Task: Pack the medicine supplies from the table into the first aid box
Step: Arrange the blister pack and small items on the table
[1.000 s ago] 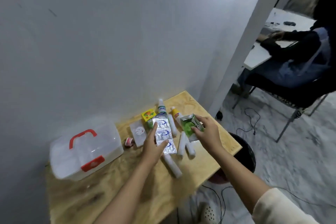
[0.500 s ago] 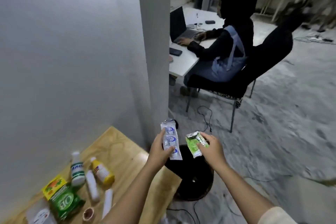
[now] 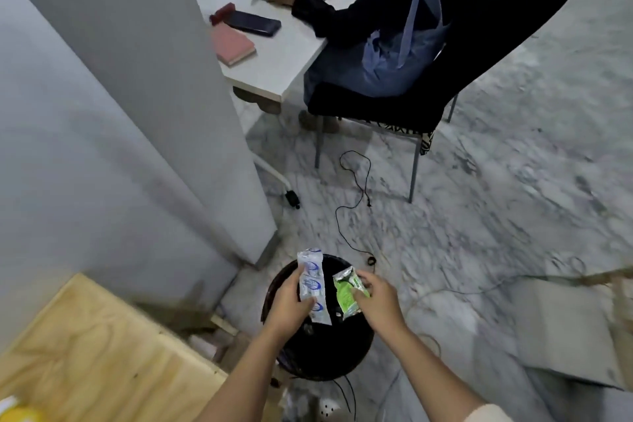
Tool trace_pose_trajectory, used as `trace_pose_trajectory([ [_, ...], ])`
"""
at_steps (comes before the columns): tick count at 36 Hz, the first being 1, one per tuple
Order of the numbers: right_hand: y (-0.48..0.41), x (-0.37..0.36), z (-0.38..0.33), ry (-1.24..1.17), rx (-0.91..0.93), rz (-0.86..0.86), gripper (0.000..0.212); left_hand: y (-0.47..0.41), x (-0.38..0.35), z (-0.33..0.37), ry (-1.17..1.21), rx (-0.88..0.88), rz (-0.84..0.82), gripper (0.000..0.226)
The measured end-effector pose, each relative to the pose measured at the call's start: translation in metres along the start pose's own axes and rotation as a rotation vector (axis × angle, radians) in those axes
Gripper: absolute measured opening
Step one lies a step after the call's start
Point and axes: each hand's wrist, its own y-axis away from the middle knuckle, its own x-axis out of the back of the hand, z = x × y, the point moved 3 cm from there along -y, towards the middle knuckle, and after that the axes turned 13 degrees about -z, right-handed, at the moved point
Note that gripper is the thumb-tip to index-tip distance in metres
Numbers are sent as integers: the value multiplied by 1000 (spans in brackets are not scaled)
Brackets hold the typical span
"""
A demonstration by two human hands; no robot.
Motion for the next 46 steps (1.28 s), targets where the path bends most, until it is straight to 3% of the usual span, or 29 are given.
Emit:
trace_pose_trajectory([
  [3, -13, -5, 14, -48, -68, -64, 41, -12, -4, -4, -17, 37, -9, 67],
  [8, -22, -11, 22, -38, -126, -122, 43, -18, -4, -7, -10, 135, -19, 64],
  [22, 26, -14, -39, 130, -17, -114, 33, 54, 31, 32, -209, 92, 47, 49],
  [34, 155, -82, -141, 245, 223, -117, 33, 256, 103, 35, -388, -79, 260, 49],
  [46, 292, -259, -222, 438, 675, -289, 29, 477, 168, -85, -389, -60, 620, 50],
])
